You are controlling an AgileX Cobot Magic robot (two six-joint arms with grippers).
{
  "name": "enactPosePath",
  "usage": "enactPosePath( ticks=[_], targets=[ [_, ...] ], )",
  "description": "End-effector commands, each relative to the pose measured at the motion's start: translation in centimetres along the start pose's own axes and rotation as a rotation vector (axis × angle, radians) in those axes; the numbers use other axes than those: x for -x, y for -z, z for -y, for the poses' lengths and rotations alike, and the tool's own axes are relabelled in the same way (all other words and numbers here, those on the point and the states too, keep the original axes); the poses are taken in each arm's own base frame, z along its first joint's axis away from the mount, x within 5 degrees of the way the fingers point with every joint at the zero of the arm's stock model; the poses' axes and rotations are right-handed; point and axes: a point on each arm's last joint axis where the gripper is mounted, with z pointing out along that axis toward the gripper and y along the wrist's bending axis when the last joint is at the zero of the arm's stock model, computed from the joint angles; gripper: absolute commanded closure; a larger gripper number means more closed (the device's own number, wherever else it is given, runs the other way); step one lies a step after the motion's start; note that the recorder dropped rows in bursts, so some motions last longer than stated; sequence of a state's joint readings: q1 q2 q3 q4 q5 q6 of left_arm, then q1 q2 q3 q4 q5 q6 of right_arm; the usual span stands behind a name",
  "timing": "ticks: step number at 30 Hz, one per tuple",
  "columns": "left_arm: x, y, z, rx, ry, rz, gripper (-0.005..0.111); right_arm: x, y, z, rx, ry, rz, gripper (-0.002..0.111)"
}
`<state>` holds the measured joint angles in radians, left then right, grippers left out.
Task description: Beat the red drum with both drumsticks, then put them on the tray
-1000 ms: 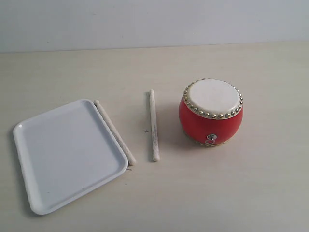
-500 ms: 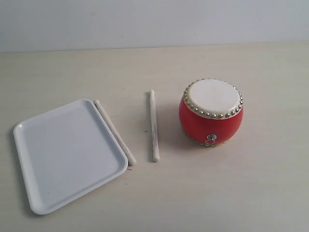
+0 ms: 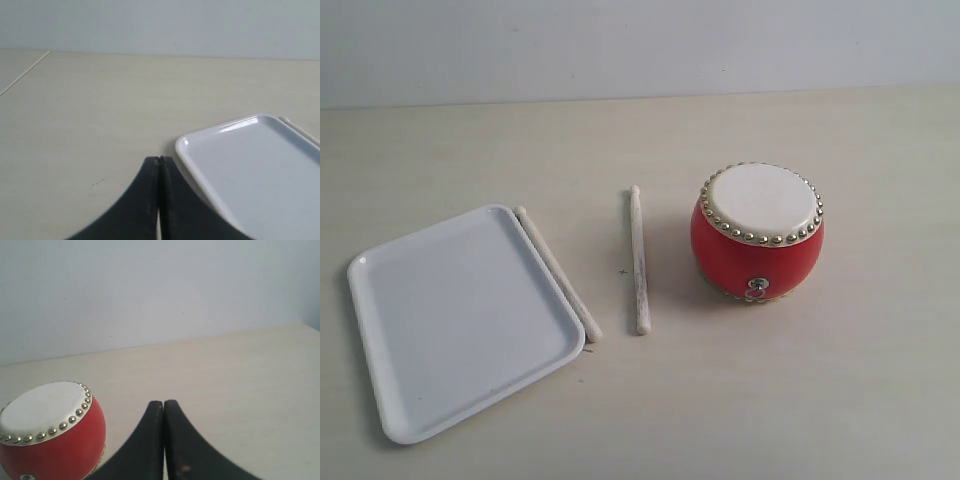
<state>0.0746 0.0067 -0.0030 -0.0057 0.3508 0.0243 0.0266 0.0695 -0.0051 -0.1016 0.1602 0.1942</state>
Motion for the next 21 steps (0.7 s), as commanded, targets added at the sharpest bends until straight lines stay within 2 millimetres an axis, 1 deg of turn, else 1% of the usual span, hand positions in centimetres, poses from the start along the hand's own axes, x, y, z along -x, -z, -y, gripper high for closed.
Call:
enactPosePath(
  ticks=[1,8,13,16,17,18,19,20,21],
  targets=[
    [0.4,0.0,0.0,-0.004,-0.013,0.061,0.107,-0.1,-0.1,0.0,-0.004,0.012,-0.005,0.108],
    [2.5,0.4,0.1,-0.037,0.183,0.283,0.107,-0.1,-0.1,0.0,-0.004,0.012,-0.005,0.108],
    [2.5,0.4,0.1,-0.053,0.266,0.290,0.107,-0.1,-0.1,0.0,-0.004,0.012,-0.005,0.108],
    [2.6,0.4,0.2,-0.097,0.483,0.291,0.107,-0.1,-0.1,0.0,-0.004,0.012,-0.005,0.108],
    [2.7,0.4,0.2,-0.099,0.506,0.298,0.107,-0.1,-0.1,0.0,-0.004,0.012,-0.005,0.108],
    [3.1,0.6,0.0,-0.107,0.620,0.344,0.107,-0.1,-0.1,0.0,-0.004,0.012,-0.005,0.108],
    [3.3,0.7,-0.2,-0.129,0.789,0.376,0.107,-0.1,-0.1,0.0,-0.004,0.012,-0.005,0.108],
    [3.4,0.7,-0.3,-0.166,0.995,0.375,0.107,-0.1,-0.1,0.0,-0.004,0.012,-0.005,0.108],
    [3.4,0.7,-0.3,-0.191,1.117,0.366,0.107,-0.1,-0.1,0.0,-0.004,0.012,-0.005,0.108]
  ],
)
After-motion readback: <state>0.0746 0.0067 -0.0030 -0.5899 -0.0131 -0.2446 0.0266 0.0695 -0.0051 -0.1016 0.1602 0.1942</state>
